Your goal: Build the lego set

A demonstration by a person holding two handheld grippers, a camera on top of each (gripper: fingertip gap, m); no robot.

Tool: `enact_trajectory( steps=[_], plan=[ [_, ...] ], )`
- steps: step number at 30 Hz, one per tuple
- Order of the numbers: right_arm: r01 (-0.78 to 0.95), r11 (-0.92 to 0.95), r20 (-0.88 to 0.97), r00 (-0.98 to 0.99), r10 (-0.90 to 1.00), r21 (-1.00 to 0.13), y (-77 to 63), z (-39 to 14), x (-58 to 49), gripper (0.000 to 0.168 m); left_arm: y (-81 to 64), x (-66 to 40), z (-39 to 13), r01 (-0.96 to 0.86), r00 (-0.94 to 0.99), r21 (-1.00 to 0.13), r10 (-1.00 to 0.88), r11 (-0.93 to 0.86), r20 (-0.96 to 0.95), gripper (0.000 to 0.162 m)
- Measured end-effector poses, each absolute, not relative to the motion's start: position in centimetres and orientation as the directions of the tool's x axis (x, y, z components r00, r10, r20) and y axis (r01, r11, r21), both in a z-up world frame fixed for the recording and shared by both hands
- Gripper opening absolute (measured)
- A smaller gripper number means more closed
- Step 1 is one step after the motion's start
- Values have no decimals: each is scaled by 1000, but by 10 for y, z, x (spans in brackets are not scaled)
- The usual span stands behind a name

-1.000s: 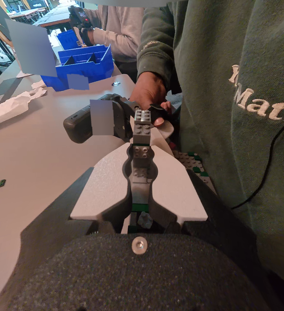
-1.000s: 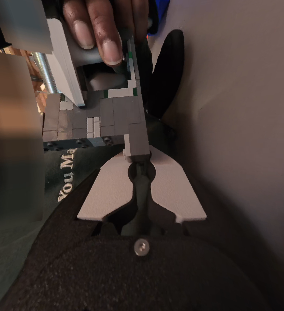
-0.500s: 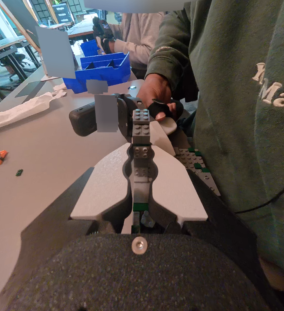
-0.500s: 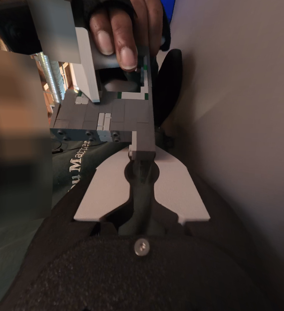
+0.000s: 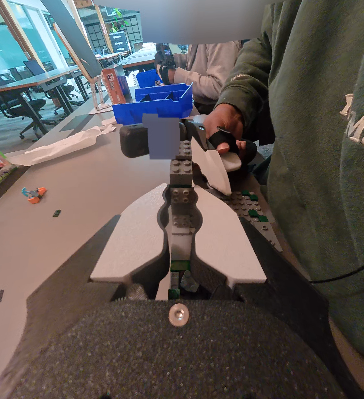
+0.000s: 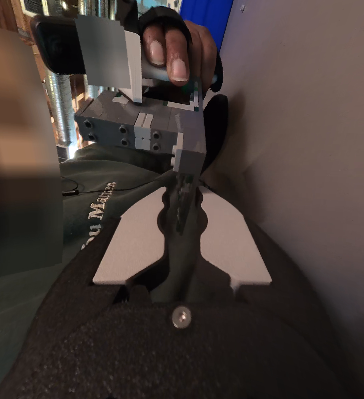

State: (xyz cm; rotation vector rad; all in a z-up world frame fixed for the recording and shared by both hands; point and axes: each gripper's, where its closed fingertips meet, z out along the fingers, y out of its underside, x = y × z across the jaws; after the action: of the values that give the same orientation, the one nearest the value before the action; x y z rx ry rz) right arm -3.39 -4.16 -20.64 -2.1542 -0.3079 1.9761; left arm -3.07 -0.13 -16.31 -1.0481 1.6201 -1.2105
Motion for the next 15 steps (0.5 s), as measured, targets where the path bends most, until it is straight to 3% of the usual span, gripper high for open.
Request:
enact_trajectory(
  steps=[5,15],
  plan=[
    [-48,-938,-934,117,336,-344,-32,-200,-29,9,2,-31,-155,-109,-269,-974,-949,198,-163,17],
    [-83,-926,-921,169,351,-368,-21,-201,-28,8,8,-29,-152,-118,-211,-957,-949,263,-235,17]
  ],
)
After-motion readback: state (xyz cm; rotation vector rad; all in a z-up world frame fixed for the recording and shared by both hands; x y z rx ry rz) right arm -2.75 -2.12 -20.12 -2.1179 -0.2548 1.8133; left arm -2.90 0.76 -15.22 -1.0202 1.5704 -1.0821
